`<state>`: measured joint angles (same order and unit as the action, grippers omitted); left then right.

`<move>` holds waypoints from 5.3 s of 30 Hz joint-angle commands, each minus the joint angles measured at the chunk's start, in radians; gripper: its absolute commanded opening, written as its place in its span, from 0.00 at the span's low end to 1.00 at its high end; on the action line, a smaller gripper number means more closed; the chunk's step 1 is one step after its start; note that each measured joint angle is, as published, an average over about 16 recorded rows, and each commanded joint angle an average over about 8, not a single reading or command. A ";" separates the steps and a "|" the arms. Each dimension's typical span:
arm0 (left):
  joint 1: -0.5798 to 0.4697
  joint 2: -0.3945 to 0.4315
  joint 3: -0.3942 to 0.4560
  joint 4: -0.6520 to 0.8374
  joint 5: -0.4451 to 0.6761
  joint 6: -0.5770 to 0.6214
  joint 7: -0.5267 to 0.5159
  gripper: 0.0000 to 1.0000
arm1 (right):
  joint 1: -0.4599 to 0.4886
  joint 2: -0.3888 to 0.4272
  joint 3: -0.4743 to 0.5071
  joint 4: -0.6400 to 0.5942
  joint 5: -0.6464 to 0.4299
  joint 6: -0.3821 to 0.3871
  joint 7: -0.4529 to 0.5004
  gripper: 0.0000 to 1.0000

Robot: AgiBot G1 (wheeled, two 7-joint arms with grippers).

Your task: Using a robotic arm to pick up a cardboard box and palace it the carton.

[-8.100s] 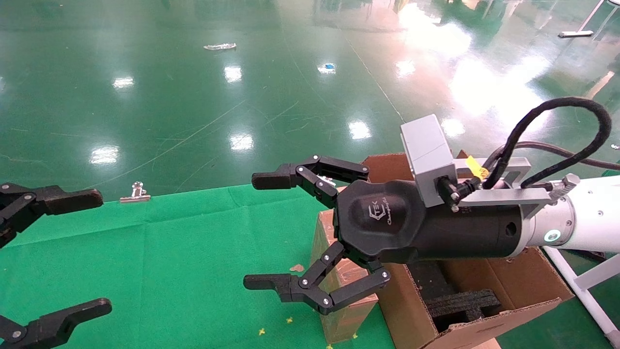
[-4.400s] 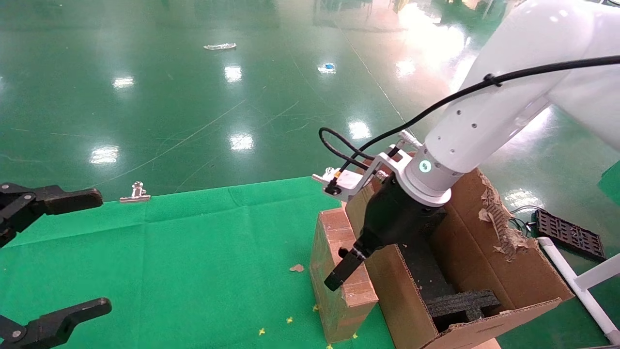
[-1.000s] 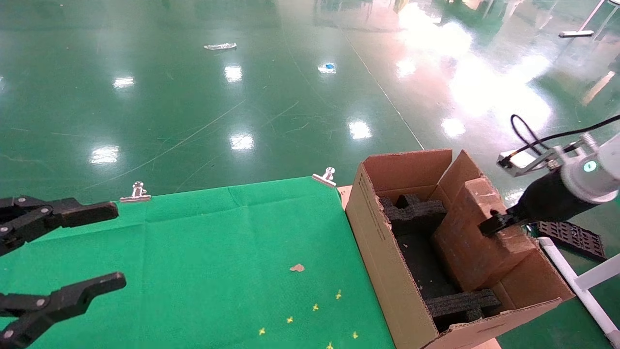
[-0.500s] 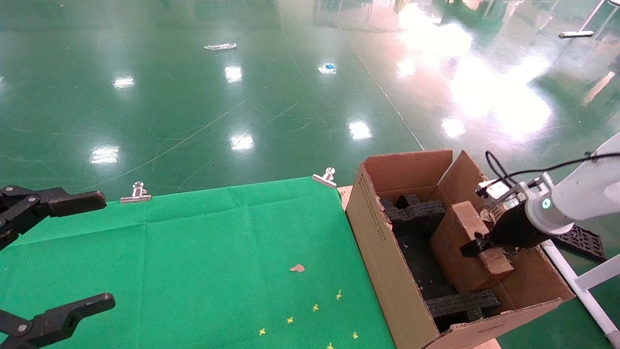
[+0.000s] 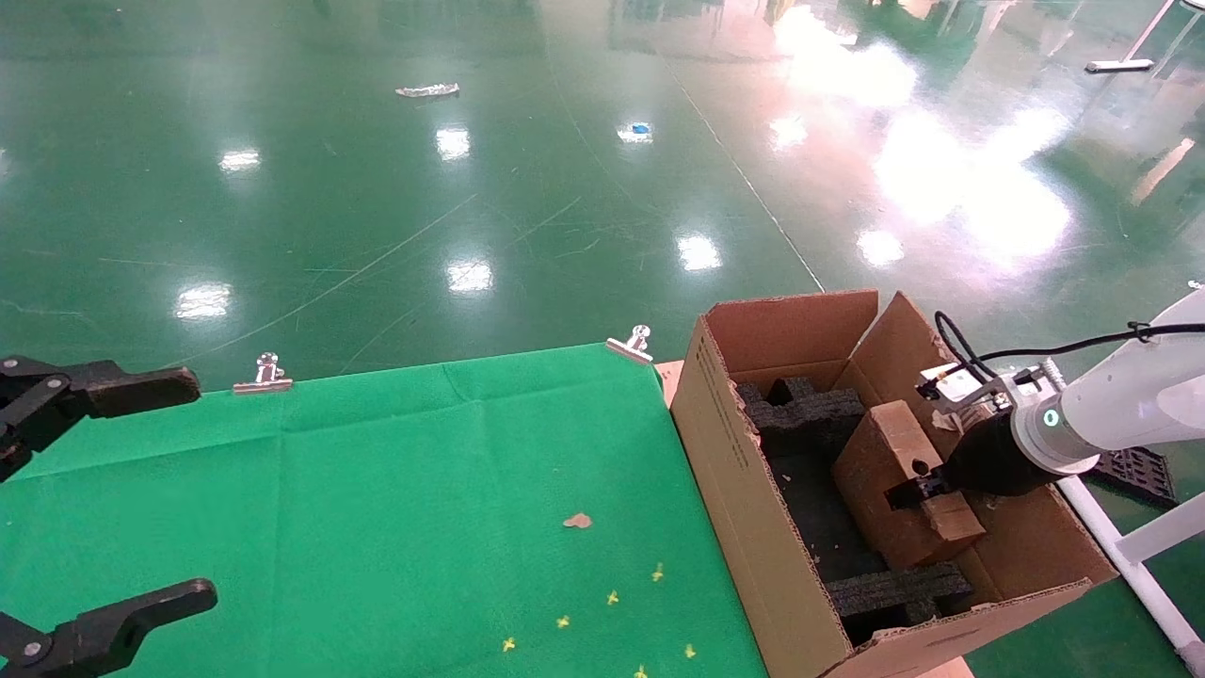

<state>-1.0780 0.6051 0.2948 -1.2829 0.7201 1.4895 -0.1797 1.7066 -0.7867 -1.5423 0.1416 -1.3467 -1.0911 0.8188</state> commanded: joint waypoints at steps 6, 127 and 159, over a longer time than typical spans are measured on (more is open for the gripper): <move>0.000 0.000 0.000 0.000 0.000 0.000 0.000 1.00 | 0.008 -0.014 -0.003 -0.038 -0.004 -0.014 -0.020 1.00; -0.001 -0.002 0.006 0.001 -0.005 -0.003 0.004 1.00 | -0.652 0.176 1.281 1.157 0.624 -0.408 -0.635 1.00; -0.001 -0.002 0.006 0.002 -0.005 -0.003 0.004 1.00 | -0.632 0.176 1.262 1.142 0.616 -0.404 -0.631 1.00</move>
<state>-1.0795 0.6026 0.3013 -1.2813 0.7154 1.4868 -0.1760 1.0745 -0.6109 -0.2800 1.2835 -0.7306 -1.4955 0.1879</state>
